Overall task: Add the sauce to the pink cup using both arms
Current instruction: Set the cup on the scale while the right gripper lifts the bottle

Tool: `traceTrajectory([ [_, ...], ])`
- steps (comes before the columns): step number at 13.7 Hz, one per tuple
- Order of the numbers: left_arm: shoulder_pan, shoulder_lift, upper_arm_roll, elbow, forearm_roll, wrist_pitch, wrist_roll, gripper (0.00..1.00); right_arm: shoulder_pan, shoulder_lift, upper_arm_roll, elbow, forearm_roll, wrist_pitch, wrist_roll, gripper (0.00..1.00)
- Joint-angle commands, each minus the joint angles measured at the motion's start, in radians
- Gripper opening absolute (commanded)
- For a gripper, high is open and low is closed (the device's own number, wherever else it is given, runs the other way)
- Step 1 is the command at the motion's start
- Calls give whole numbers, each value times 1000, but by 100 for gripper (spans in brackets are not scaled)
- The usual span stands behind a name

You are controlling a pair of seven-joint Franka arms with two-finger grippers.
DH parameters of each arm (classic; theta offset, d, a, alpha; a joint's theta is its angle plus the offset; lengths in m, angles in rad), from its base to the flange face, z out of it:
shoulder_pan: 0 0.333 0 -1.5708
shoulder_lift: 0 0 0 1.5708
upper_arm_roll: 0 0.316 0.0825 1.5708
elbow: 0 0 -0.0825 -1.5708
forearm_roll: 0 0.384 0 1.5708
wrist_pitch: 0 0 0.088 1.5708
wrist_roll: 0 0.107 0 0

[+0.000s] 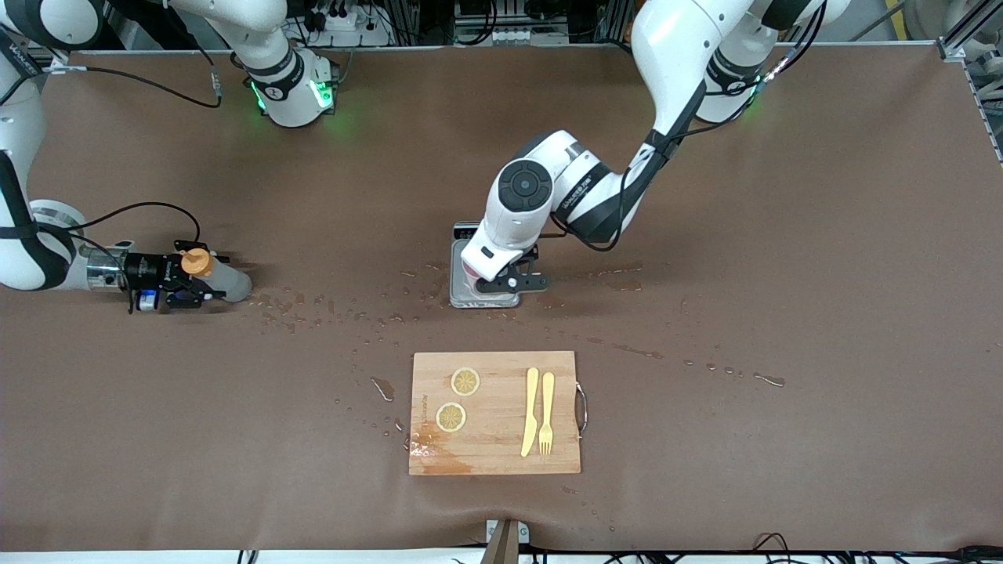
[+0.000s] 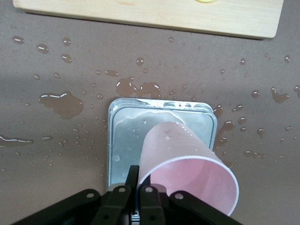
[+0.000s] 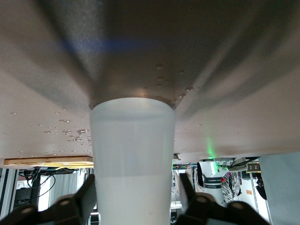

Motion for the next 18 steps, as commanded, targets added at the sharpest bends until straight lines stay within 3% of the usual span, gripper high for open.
traceTrajectory([
  [1,-25,26,12,25,-20,-4,15,0,5,-5,-4,-1,22,-5,10,48],
  [4,-37,49,12,25,-18,14,23,2,7,-8,-4,14,13,-17,25,45],
  [5,-38,49,12,25,-18,14,23,9,8,-9,-4,28,9,-35,46,46],
  [6,-37,49,12,26,-20,16,22,42,10,-11,-4,41,8,-58,66,46],
  [7,-37,49,12,26,-12,23,26,99,11,-14,-4,52,8,-77,85,46],
  [14,-25,-31,25,28,-5,31,28,100,65,-93,-5,68,-61,-68,171,47],
  [18,64,-123,25,23,-5,11,48,100,97,-150,-5,68,-107,-45,240,47],
])
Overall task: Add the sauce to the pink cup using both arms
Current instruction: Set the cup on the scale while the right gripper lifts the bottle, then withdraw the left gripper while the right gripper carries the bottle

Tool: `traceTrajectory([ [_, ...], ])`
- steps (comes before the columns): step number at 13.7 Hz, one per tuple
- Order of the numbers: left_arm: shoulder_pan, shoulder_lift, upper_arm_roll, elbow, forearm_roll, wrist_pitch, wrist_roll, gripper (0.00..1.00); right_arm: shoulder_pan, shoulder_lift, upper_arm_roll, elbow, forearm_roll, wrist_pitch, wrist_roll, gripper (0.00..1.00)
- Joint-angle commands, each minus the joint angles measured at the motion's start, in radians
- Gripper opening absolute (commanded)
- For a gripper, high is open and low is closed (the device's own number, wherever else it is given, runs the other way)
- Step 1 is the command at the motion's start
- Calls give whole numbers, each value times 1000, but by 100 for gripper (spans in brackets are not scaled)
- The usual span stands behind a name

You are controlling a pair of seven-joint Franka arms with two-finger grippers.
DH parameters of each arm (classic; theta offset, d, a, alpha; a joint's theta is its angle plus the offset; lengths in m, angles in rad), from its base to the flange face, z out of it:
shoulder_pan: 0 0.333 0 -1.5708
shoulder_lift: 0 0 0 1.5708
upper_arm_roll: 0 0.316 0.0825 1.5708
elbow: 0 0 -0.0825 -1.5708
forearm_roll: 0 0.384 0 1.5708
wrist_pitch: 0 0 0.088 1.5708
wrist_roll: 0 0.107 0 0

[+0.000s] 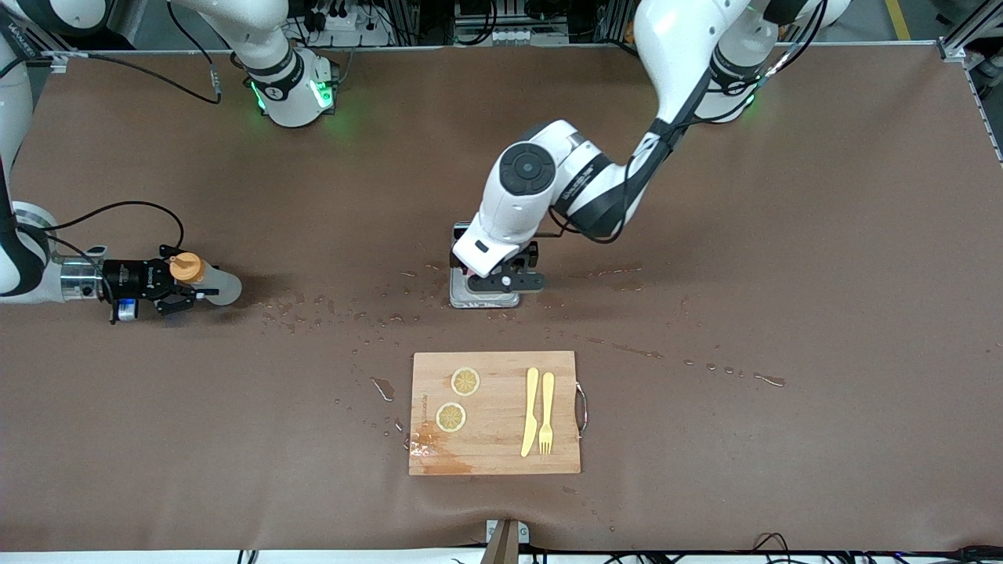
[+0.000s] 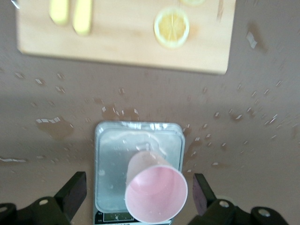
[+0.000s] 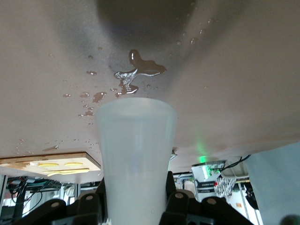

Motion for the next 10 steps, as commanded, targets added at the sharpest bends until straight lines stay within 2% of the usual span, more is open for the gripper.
traceTrajectory([
  [1,77,-80,1,-24,-3,-43,32,100,29,-64,-7,-14,-28,4,66,47],
  [5,228,-187,1,-24,15,-194,222,100,75,-130,-5,-14,-72,23,157,47],
  [7,310,-222,-4,-24,15,-229,329,100,134,-185,-5,-14,-113,41,247,47],
  [10,376,-285,2,-30,44,-328,366,100,206,-252,-5,-20,-144,58,364,47],
])
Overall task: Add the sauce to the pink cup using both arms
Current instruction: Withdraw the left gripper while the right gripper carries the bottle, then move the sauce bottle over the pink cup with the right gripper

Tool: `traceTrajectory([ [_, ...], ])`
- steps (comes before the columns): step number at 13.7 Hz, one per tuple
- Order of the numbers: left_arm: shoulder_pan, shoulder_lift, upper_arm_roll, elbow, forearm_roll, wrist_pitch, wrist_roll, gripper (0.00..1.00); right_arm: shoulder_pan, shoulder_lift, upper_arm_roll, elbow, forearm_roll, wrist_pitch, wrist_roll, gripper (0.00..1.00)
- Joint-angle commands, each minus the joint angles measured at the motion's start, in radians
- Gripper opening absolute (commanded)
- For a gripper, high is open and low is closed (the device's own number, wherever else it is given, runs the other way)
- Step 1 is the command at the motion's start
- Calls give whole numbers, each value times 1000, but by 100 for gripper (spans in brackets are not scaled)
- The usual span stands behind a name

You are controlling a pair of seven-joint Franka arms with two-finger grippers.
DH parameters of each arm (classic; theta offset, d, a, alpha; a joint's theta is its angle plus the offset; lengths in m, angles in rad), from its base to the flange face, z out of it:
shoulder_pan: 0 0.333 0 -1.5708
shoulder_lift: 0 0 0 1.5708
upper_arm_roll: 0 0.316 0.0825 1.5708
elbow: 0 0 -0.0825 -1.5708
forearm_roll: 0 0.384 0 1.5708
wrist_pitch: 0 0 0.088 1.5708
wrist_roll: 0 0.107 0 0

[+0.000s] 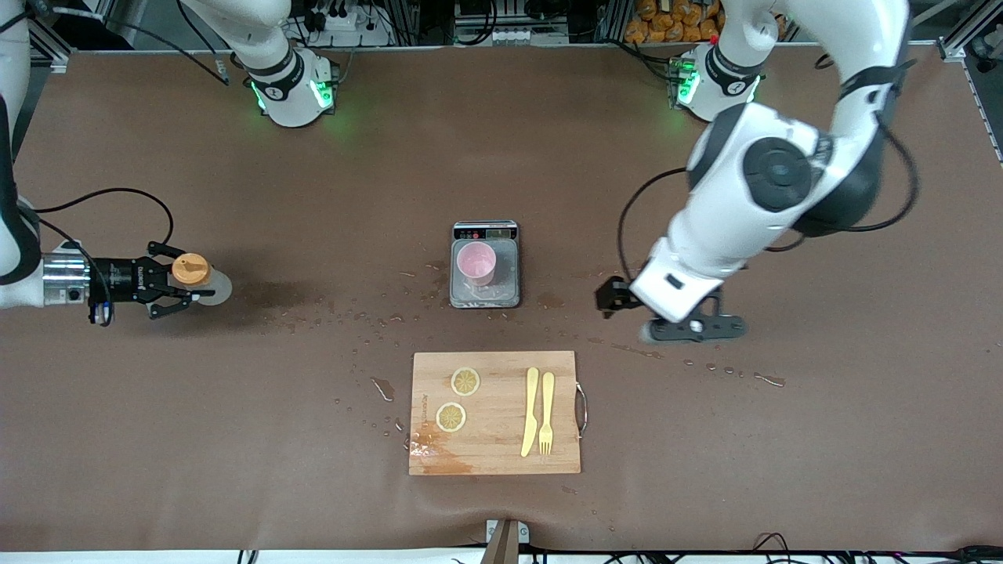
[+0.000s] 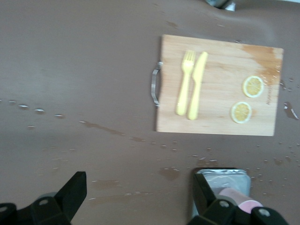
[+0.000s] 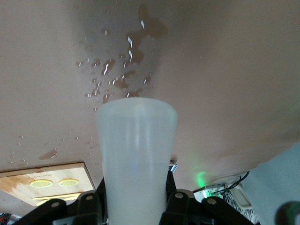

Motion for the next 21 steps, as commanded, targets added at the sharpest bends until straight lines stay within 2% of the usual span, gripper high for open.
traceTrajectory([
  [1,67,-91,-11,-32,74,-132,55,100,67,-86,-7,-28,-33,14,121,47],
  [5,184,-172,-9,-40,85,-257,176,100,185,-146,-7,-40,-91,57,299,47],
  [6,196,-212,-5,-63,84,-292,238,100,212,-156,-7,-40,-114,67,348,47],
  [8,183,-282,62,-122,84,-309,336,100,264,-162,-5,-39,-140,81,463,47],
  [11,179,-410,107,-231,85,-337,454,100,365,-182,-5,-39,-220,115,618,47],
  [14,196,-425,109,-224,85,-366,514,100,454,-197,-2,-34,-298,129,771,47],
  [18,196,-430,104,-189,84,-421,553,100,633,-194,1,-23,-502,146,1056,47],
  [21,198,-428,109,-177,72,-430,542,100,735,-180,-1,-19,-588,146,1198,47],
])
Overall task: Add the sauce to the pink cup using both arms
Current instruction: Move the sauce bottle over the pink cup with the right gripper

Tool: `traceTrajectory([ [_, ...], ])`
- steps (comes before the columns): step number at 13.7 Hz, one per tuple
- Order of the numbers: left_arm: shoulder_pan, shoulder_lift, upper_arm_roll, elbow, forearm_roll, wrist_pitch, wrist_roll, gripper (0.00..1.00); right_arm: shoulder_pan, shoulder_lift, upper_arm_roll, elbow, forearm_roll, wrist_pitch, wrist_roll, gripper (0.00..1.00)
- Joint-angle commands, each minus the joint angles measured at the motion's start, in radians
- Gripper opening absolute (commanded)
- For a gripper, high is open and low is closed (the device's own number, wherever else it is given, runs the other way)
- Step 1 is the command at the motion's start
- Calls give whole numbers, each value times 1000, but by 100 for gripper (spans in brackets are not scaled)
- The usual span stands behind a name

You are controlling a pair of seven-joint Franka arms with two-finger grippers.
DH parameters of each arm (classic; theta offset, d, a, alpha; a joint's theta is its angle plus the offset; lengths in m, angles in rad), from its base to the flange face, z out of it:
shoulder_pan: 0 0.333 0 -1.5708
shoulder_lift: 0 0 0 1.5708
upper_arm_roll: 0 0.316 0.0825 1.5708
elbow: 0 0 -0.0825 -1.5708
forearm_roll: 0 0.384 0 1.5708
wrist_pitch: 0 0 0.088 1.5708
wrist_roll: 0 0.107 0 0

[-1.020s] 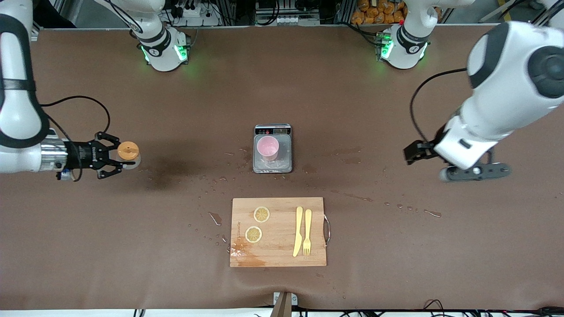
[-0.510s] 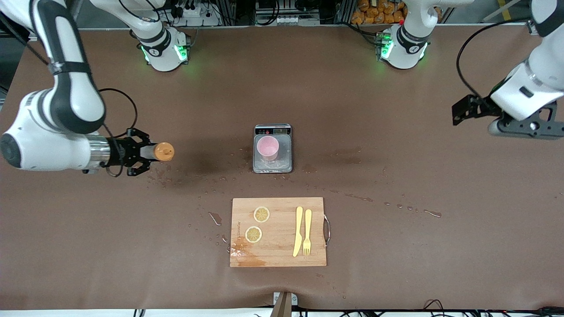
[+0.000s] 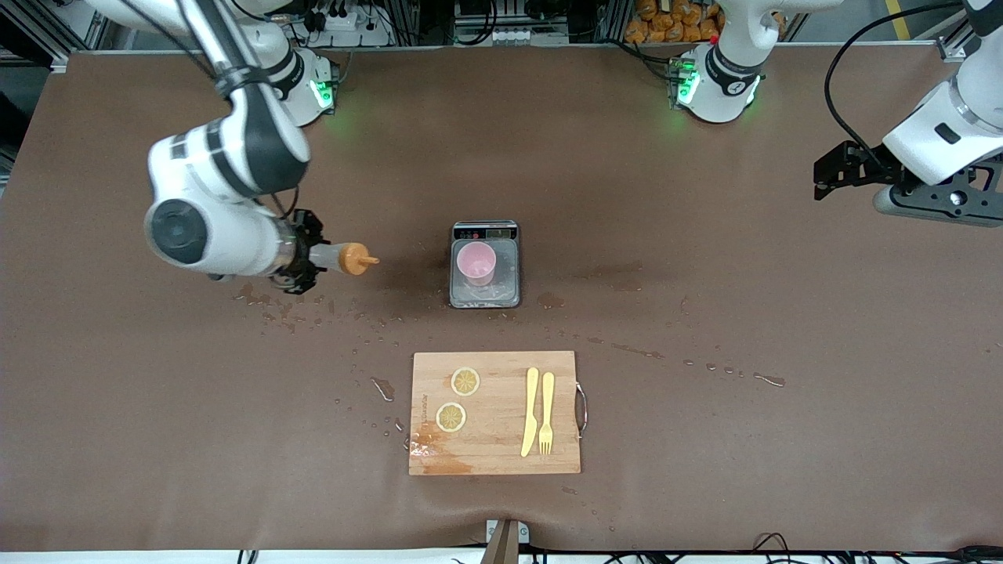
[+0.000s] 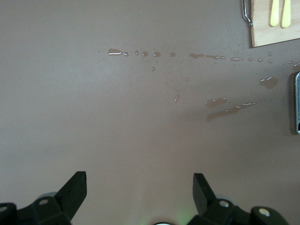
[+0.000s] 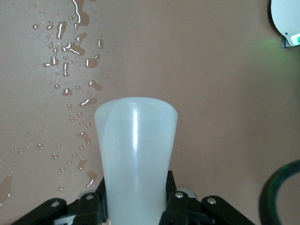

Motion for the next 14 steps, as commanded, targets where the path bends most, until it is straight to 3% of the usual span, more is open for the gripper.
traceTrajectory([
  [1,3,-13,3,15,6,-23,-1,100,76,5,-7,10,-83,3,133,47],
  [4,3,-13,12,15,5,-38,-3,100,171,51,-8,38,-180,-13,238,46],
  [7,2,-15,7,21,5,-40,-7,100,245,152,-8,139,-293,-127,299,46],
  [12,-14,-33,0,21,2,-48,-19,100,325,311,-10,317,-364,-295,368,46],
  [14,-11,-32,-38,21,12,-48,-56,100,348,353,-11,354,-381,-322,385,46],
])
